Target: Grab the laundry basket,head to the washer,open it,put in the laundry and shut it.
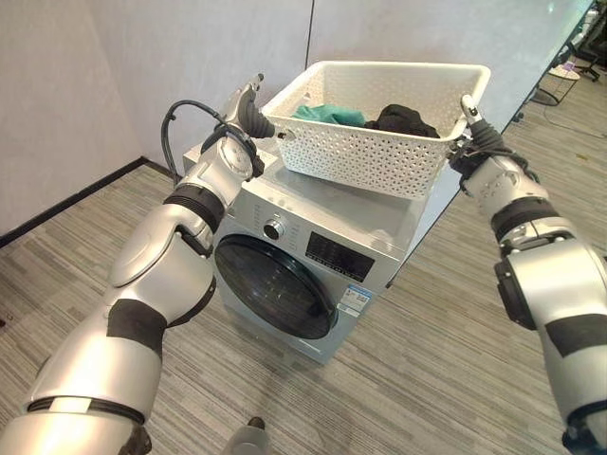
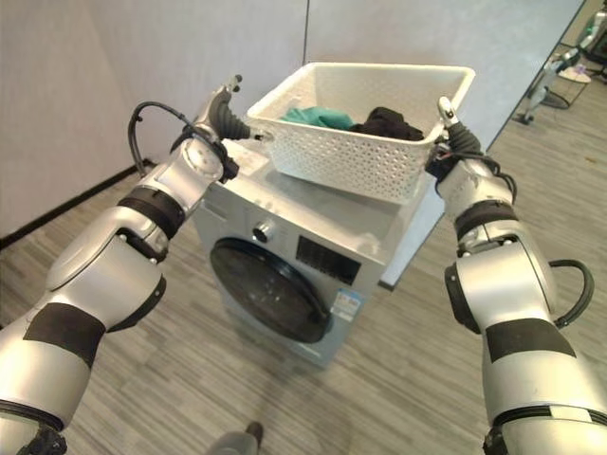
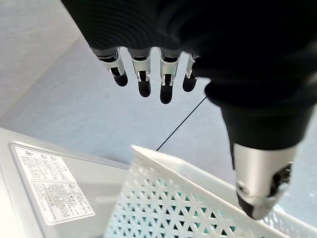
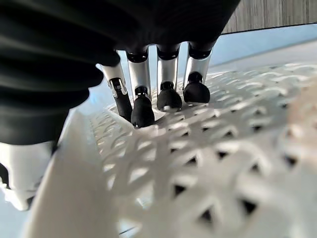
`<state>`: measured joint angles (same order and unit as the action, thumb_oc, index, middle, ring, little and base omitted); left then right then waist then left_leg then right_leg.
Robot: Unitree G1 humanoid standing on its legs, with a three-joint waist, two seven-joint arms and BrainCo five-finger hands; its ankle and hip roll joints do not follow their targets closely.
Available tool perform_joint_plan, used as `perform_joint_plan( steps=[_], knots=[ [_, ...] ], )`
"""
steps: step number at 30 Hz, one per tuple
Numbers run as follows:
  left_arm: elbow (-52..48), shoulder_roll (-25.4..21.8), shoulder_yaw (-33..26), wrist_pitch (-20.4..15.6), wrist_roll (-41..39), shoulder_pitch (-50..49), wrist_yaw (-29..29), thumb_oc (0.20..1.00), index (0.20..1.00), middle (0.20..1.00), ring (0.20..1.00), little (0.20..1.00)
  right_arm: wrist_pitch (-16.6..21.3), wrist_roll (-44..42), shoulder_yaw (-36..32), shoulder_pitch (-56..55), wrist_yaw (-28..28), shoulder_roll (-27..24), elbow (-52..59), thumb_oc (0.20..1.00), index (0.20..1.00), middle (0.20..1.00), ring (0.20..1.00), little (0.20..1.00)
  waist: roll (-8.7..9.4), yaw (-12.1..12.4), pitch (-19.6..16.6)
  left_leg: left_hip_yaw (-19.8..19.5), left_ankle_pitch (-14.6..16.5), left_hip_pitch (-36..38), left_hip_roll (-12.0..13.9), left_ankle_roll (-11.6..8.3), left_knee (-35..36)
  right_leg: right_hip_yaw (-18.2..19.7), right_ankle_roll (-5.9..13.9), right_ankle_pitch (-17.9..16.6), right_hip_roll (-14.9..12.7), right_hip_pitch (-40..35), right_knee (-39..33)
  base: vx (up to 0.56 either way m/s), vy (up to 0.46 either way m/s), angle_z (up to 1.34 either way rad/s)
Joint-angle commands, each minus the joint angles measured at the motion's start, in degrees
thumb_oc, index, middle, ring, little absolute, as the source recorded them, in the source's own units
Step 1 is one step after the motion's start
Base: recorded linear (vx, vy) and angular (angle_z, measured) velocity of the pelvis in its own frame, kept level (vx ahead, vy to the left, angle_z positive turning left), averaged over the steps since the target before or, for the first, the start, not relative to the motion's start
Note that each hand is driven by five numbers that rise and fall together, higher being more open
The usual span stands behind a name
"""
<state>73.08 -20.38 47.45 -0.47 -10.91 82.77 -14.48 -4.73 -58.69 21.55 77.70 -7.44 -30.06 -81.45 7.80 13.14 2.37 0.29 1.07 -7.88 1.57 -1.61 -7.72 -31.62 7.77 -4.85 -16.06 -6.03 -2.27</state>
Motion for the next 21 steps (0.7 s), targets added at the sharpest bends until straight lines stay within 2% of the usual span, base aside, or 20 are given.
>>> perform_joint_plan(
  steps=[1, 4, 7, 16, 21],
  knots=[
    [4.17, 1.31, 2.42, -3.29, -0.91, 5.87, -0.64, 1.0, 1.0, 1.0, 1.0, 1.0, 4.91, 4.74, 4.2, 8.29, 1.29, -5.56, -0.75, 1.0, 1.0, 1.0, 1.0, 1.0, -2.34, 1.27, -3.51, 2.98, 0.14, 11.25, 2.96, -1.78, 11.87, 1.67, 5.53, 0.77, -1.42, -4.19, 0.86, 0.0, -0.019, -0.04],
    [4.54, 2.82, 2.04, -3.05, -0.45, 4.91, -0.07, 1.0, 1.0, 1.0, 1.0, 1.0, 1.84, 11.31, 6.23, 7.88, 2.33, -4.73, -3.68, 1.0, 1.0, 1.0, 1.0, 1.0, -2.3, 1.57, -2.96, 2.73, 0.06, 11.17, 3.04, -1.69, 11.73, 1.76, 5.25, 0.8, -1.4, -3.94, 1.01, 0.0, -0.003, -0.01],
    [4.03, 3.81, 1.71, -2.88, 0.05, 4.83, 0.17, 1.0, 1.0, 1.0, 1.0, 1.0, 0.58, 14.47, 7.03, 7.65, 2.84, -4.11, -5.16, 1.0, 1.0, 1.0, 1.0, 1.0, -2.36, 2.07, -2.53, 2.48, 0.03, 10.74, 3.02, -1.65, 11.47, 1.64, 5.2, 0.87, -1.32, -3.63, 0.95, 0.0, 0.0, 0.0],
    [0.16, 9.8, 0.52, -3.04, 0.78, 2.64, 0.26, 1.0, 1.0, 1.0, 1.0, 1.0, -1.37, 18.07, 5.05, 2.12, 3.34, 1.17, -7.92, 1.0, 1.0, 1.0, 1.0, 1.0, -2.27, 5.63, -0.24, 1.0, -0.65, 8.18, 2.79, -1.4, 10.98, -0.23, 4.82, 1.13, -0.87, -2.75, 0.37, -0.01, -0.01, 0.01],
    [-1.6, 10.75, 0.91, -3.33, 1.03, 0.83, 1.15, 1.0, 1.0, 1.0, 1.0, 1.0, -2.76, 22.93, 7.14, 0.89, 4.69, 2.86, -9.58, 1.0, 1.0, 1.0, 1.0, 1.0, -2.22, 6.17, 0.56, 0.47, -1.04, 6.65, 2.84, -1.35, 10.37, -0.55, 4.56, 1.09, -0.62, -2.31, 0.13, -0.01, -0.001, 0.02]
  ],
)
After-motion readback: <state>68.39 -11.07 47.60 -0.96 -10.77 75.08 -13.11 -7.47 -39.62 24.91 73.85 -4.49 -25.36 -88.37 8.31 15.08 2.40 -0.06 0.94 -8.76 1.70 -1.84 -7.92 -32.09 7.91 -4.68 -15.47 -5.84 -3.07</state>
